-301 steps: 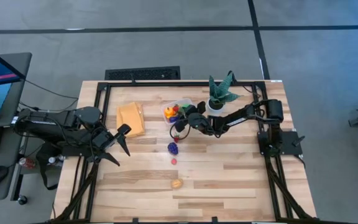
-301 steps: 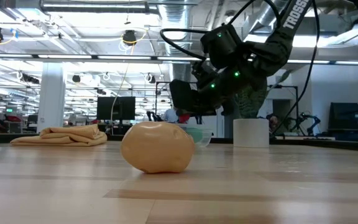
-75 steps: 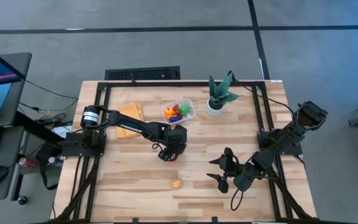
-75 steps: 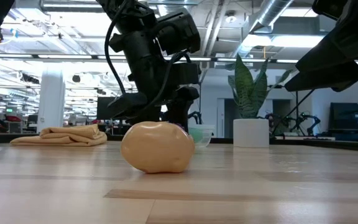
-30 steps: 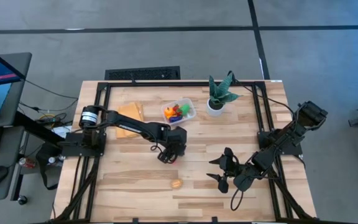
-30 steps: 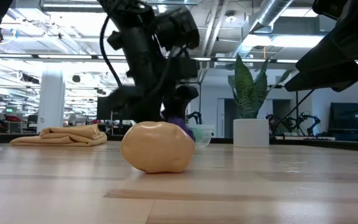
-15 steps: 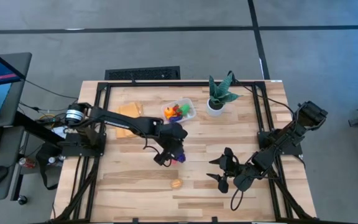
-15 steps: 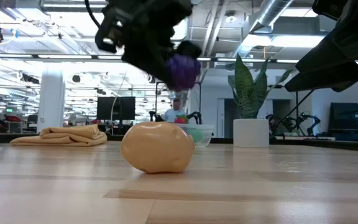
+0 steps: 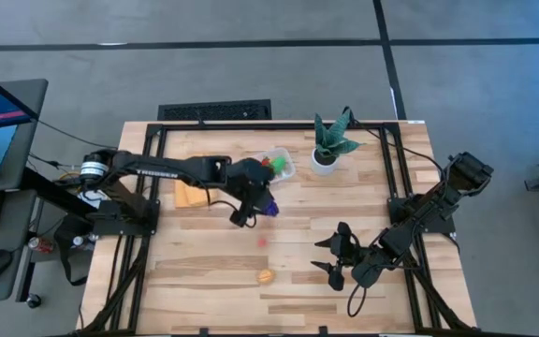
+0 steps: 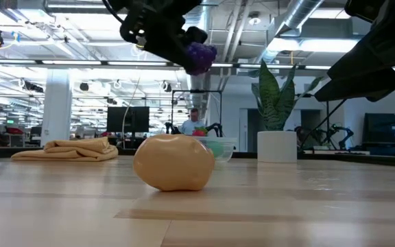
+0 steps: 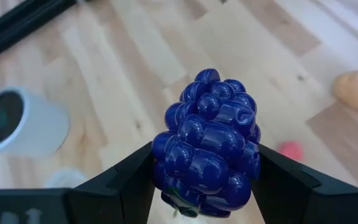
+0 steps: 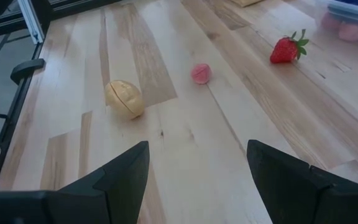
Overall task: Pick and placing Produce into tupperware
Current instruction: Put the grapes into the transparent bin
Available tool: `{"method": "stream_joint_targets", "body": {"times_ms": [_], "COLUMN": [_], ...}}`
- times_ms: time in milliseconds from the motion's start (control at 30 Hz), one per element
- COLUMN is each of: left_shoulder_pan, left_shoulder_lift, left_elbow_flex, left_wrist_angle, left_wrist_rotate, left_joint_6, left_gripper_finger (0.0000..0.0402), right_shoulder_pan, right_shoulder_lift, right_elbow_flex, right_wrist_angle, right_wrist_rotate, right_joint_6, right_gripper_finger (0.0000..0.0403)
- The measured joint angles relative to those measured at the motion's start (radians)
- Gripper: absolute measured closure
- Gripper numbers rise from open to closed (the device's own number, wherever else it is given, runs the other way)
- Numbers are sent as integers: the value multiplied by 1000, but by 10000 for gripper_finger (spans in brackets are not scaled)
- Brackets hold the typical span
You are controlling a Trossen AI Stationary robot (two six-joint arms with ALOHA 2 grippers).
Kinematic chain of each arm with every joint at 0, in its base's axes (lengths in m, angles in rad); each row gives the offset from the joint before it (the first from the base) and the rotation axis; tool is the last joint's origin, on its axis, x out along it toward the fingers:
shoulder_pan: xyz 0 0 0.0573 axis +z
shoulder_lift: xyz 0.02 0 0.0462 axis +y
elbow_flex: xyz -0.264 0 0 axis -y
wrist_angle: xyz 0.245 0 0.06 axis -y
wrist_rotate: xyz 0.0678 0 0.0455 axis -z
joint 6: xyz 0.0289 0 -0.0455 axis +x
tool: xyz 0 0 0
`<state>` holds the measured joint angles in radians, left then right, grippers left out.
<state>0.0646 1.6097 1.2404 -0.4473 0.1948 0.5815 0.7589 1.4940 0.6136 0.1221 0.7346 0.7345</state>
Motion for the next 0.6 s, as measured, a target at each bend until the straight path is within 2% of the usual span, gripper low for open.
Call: {"method": "stream_joint_targets", "body": {"times_ms": [600], "left_shoulder_pan": [261], "left_shoulder_lift": [0], "left_elbow_flex": [0], "left_wrist_angle": [-19], "left_wrist_rotate": [-25], "left_joint_6": [-9], "left_gripper_finger": [182], "right_shoulder_pan": [23], "right_shoulder_lift": [0], "right_elbow_flex": [0], "right_wrist_angle": [-2], "right_wrist_rotate": [3], "right_joint_6": [0], "right_gripper_finger": [138]}}
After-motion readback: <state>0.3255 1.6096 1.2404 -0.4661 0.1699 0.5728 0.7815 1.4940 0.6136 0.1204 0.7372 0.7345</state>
